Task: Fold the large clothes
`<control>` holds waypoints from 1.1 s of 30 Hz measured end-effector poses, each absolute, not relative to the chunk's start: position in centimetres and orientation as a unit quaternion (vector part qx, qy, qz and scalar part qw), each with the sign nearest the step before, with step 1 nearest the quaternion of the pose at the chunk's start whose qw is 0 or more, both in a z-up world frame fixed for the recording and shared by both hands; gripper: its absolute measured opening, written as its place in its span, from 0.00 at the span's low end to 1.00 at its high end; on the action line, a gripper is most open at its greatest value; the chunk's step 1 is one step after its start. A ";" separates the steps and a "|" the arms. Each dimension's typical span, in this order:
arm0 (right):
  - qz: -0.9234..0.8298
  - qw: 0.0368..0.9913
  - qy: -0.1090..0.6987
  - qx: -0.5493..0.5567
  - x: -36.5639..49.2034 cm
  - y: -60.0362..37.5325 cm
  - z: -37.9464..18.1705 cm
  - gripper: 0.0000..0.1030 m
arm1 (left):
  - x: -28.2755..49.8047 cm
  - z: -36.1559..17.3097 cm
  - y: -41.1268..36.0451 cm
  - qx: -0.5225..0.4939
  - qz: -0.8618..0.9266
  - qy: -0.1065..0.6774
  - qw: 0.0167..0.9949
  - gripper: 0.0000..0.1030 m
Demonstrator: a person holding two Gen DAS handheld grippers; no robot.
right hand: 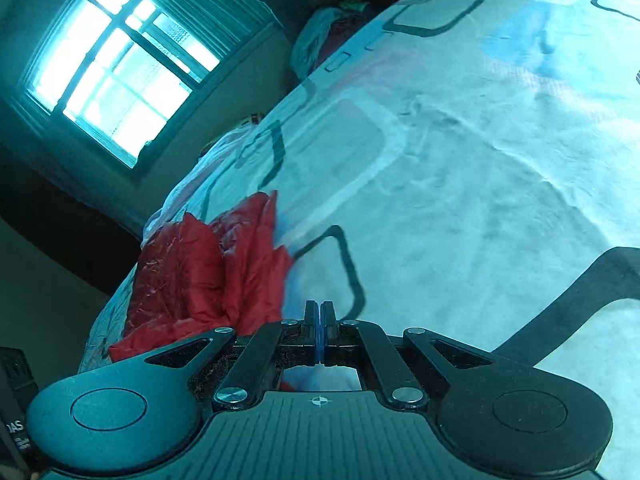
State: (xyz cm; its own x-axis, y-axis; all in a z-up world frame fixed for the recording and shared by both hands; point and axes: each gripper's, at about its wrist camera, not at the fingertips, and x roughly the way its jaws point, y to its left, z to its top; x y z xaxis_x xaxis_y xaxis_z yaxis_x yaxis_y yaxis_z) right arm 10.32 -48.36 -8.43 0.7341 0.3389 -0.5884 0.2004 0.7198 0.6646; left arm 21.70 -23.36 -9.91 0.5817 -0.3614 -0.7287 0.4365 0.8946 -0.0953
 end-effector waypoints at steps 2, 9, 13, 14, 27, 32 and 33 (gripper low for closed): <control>0.046 0.853 0.364 0.372 10.3 -48.6 -8.4 0.00 | 21.4 -10.1 -23.3 0.050 -0.224 0.400 0.887 0.31; 0.061 0.853 0.363 0.370 10.5 -48.6 -7.7 0.00 | 21.1 -10.9 -23.4 0.057 -0.228 0.407 0.883 0.31; 0.054 0.863 0.356 0.354 11.1 -48.3 -6.3 0.00 | 21.9 -9.9 -23.3 0.025 -0.265 0.426 0.865 0.69; 0.048 0.868 0.352 0.348 11.3 -48.2 -5.9 0.00 | 21.8 -9.6 -23.0 0.002 -0.283 0.428 0.858 0.78; 0.139 0.885 0.310 0.317 16.4 -46.0 -1.4 0.69 | 19.3 -2.3 -11.6 -0.099 -0.277 0.328 0.898 0.41; 0.180 0.882 0.342 0.270 23.0 -42.8 -1.3 0.52 | 26.6 -4.6 -6.1 -0.150 -0.200 0.327 0.911 0.33; 0.184 0.883 0.352 0.248 24.2 -41.8 -1.3 0.39 | 27.9 -5.0 -6.1 -0.151 -0.206 0.330 0.909 0.33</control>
State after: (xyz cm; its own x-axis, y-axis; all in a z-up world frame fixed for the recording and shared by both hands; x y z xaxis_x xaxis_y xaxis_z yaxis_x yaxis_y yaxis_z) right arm 24.21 -41.83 -1.31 0.6842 0.5001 -0.5308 -0.1500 0.8088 0.5686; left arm 27.87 -6.08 -5.02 0.6984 -0.4732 -0.5370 0.2742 0.8699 -0.4101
